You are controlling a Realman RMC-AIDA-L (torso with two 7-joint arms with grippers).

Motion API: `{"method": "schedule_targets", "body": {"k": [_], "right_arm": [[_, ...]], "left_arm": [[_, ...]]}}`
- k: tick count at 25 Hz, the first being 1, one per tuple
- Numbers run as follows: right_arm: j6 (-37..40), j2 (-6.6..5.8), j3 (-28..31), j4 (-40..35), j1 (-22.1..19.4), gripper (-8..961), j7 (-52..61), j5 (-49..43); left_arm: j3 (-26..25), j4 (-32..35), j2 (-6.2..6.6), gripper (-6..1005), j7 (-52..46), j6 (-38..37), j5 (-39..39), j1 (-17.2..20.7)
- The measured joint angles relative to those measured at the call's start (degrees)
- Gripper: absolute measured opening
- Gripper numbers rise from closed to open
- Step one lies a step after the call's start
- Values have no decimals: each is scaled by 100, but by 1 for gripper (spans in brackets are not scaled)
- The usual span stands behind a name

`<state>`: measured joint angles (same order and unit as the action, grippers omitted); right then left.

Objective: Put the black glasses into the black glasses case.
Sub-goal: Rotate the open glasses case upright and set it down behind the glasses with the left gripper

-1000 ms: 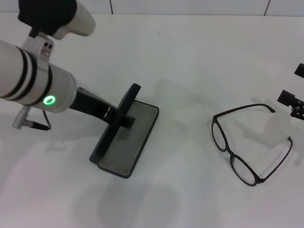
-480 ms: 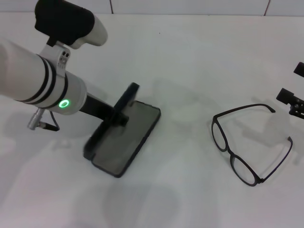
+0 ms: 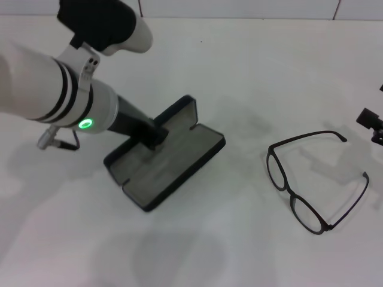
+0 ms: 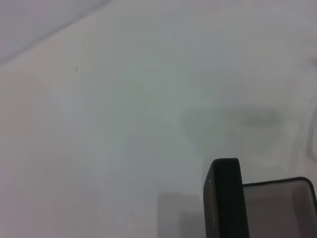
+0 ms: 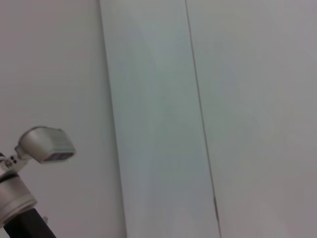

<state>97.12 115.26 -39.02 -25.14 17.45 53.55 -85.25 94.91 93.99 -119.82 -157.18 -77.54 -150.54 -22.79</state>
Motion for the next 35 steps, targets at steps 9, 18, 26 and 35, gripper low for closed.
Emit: {"method": "schedule_targets", "body": {"k": [9,18,26,35], "right_arm": [[153,-43,335,234,-277,871,-120,5],[287,-91,580,482,-434,870,-222,3],[290,-99,609,520,-452,870,-222,8],[276,-110,633,519,-409,869,-223,9]], "left_arm": [[384,-10,-6,206,2673,1060,1,105],[722,-699,-6,207,4921,1822,634,-151],[848,-1743,-15,205,5498,2636,1100,-673],[1034,-2050,-23,205,5498,3079,1075,-727]]}}
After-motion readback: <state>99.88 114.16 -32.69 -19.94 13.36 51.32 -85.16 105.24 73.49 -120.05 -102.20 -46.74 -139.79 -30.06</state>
